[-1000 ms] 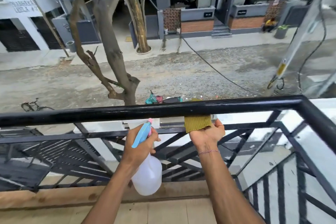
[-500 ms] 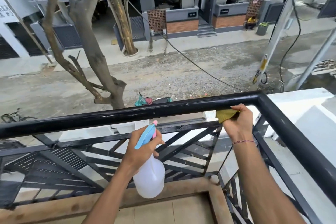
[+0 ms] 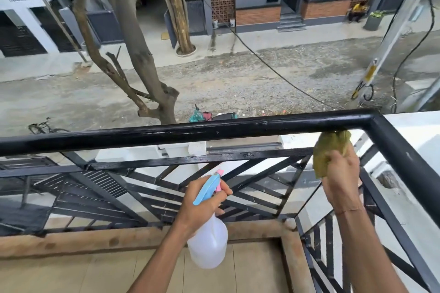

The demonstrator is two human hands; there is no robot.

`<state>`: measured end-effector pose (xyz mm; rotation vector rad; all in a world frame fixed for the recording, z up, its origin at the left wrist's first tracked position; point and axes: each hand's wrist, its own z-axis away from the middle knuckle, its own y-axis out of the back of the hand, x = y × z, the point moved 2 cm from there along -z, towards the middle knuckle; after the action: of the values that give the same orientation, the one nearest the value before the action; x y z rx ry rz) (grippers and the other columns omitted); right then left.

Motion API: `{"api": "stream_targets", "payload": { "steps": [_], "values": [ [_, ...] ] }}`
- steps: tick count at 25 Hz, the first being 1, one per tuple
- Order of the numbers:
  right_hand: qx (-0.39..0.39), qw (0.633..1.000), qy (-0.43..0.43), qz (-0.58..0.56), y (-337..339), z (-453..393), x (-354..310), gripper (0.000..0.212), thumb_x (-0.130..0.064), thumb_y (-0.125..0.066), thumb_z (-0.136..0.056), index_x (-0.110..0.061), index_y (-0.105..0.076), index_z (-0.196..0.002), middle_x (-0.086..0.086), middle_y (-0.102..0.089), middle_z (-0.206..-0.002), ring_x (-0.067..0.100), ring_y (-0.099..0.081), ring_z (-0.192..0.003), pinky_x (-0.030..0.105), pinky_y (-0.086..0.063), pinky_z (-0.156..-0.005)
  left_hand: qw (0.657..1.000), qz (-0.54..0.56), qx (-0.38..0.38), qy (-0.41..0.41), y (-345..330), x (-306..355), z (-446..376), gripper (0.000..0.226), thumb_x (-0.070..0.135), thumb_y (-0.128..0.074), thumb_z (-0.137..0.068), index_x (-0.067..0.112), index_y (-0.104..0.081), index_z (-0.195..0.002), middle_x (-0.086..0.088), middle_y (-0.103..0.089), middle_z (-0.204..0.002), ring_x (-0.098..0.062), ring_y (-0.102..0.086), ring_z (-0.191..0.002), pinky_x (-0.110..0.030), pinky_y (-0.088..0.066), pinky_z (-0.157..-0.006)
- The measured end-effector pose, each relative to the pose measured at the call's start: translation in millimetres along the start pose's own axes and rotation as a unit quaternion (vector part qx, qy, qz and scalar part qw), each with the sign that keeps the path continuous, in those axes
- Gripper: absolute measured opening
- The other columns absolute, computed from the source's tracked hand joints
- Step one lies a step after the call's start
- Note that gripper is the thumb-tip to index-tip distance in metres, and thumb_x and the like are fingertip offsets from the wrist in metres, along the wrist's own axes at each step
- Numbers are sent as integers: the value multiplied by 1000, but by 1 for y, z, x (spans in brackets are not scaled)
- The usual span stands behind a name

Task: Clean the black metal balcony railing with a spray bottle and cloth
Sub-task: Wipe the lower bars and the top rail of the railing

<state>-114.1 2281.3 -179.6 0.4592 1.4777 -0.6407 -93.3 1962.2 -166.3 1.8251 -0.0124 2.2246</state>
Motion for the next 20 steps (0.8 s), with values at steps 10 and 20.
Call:
{"api": "stream_targets", "payload": {
  "steps": [10,20],
  "values": [
    [-142,757,173,614,-101,34,102,83,-13,-54,-85,14,-13,-151,40,-9,-158,53,-5,-148,59,-10,-122,998,20,50,42,31,-44,-3,21,-3,-64,-93,11,-74,-81,-7,-76,-93,-12,-71,-94,-28,-55,-59],
    [-280,715,190,612,-259,141,110,74,-17,-34,-99,12,7,-153,37,11,-159,50,12,-149,57,-2,-124,986,52,153,36,123,-89,1,11,-1,-64,-94,5,-70,-88,-6,-73,-89,-26,-72,-92,-27,-55,-58]
  ]
}}
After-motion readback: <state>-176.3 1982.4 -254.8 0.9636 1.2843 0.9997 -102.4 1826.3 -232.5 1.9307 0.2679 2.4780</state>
